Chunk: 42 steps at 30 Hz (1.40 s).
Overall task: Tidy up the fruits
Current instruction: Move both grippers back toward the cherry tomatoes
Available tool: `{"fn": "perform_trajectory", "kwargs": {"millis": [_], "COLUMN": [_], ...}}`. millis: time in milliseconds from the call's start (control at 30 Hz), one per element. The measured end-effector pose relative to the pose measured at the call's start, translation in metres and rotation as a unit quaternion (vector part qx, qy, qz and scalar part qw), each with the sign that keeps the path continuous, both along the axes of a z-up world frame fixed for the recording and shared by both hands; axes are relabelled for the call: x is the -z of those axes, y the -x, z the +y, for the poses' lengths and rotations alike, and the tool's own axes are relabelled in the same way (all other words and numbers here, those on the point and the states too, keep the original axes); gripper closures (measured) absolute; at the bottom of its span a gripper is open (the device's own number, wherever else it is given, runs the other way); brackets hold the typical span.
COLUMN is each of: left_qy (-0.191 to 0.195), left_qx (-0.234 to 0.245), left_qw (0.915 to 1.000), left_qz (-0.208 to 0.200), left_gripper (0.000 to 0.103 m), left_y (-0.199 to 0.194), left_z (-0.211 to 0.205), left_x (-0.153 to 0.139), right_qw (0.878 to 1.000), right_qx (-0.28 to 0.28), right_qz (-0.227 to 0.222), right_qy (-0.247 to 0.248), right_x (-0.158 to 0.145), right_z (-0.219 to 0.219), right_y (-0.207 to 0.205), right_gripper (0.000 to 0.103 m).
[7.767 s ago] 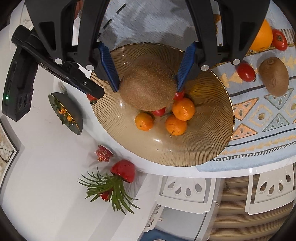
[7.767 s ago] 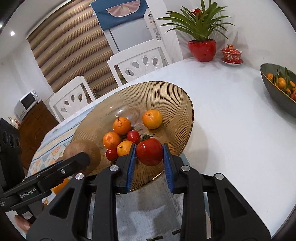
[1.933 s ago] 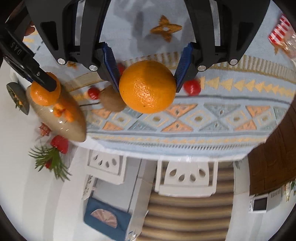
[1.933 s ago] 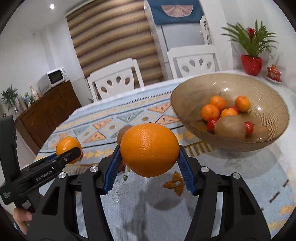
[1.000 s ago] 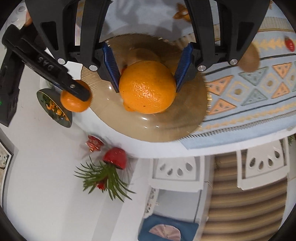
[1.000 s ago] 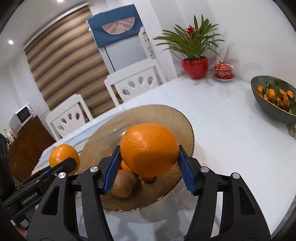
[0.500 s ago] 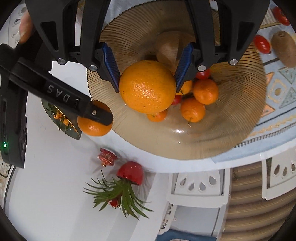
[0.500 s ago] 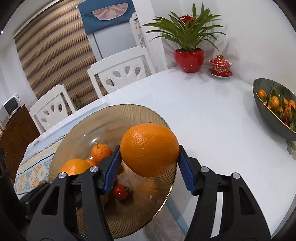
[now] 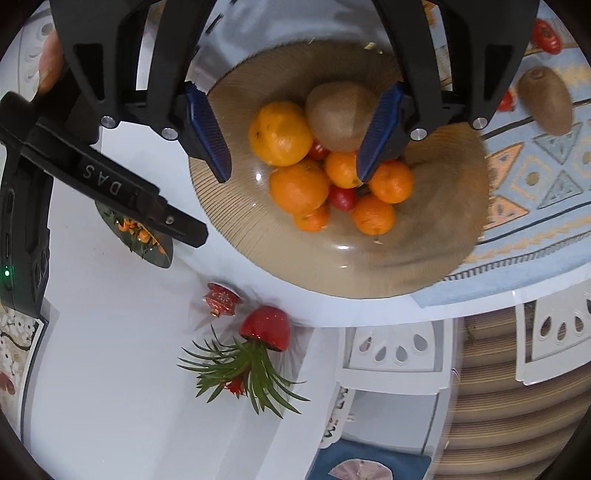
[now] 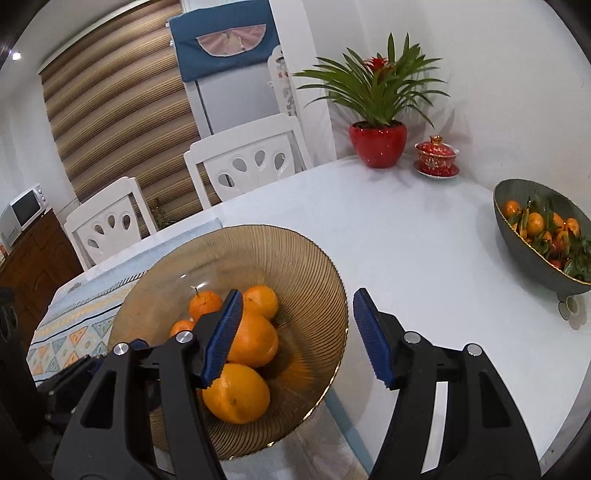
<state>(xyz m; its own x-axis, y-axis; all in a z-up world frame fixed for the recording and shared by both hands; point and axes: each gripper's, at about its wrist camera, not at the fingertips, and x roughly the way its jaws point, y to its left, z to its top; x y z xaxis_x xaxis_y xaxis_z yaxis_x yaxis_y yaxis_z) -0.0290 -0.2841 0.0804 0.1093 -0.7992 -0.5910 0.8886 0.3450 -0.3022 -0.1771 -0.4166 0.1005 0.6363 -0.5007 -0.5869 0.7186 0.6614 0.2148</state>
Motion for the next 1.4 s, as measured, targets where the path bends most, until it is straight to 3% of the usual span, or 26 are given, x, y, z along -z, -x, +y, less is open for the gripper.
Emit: {"fn": "perform_trajectory", "kwargs": {"millis": [433, 533, 733, 933, 1200, 1300, 1400], "left_qy": [0.017, 0.027, 0.041, 0.055, 0.046, 0.023, -0.026], "left_qx": [-0.051, -0.073, -0.120, -0.180, -0.234, -0.265, -0.305], "left_qw": [0.9981, 0.9965, 0.9916, 0.9822, 0.9707, 0.9632, 0.9503], "left_qz": [-0.029, -0.029, -0.025, 0.005, 0.027, 0.038, 0.058], "left_gripper": [0.034, 0.023, 0.023, 0.024, 0.024, 0.024, 0.024], "left_y": [-0.012, -0.021, -0.048, -0.085, -0.122, -0.139, -0.161], "left_z": [0.090, 0.119, 0.181, 0.246, 0.288, 0.294, 0.291], "left_x": [-0.026, -0.032, -0.036, -0.025, -0.004, 0.007, 0.027], "right_qw": [0.999, 0.998, 0.995, 0.987, 0.971, 0.967, 0.964], "right_qx": [-0.043, -0.062, -0.098, -0.158, -0.234, -0.249, -0.258], "right_qz": [-0.020, -0.022, -0.013, 0.006, 0.047, 0.059, 0.070], "right_qy": [0.002, 0.003, 0.009, 0.011, 0.024, 0.014, 0.001], "right_x": [-0.016, -0.017, -0.014, -0.007, 0.010, 0.021, 0.035], "right_z": [0.062, 0.082, 0.120, 0.162, 0.219, 0.230, 0.239], "right_y": [-0.007, -0.014, -0.034, -0.067, -0.111, -0.123, -0.134], "right_gripper": [0.028, 0.028, 0.027, 0.027, 0.040, 0.040, 0.040]}}
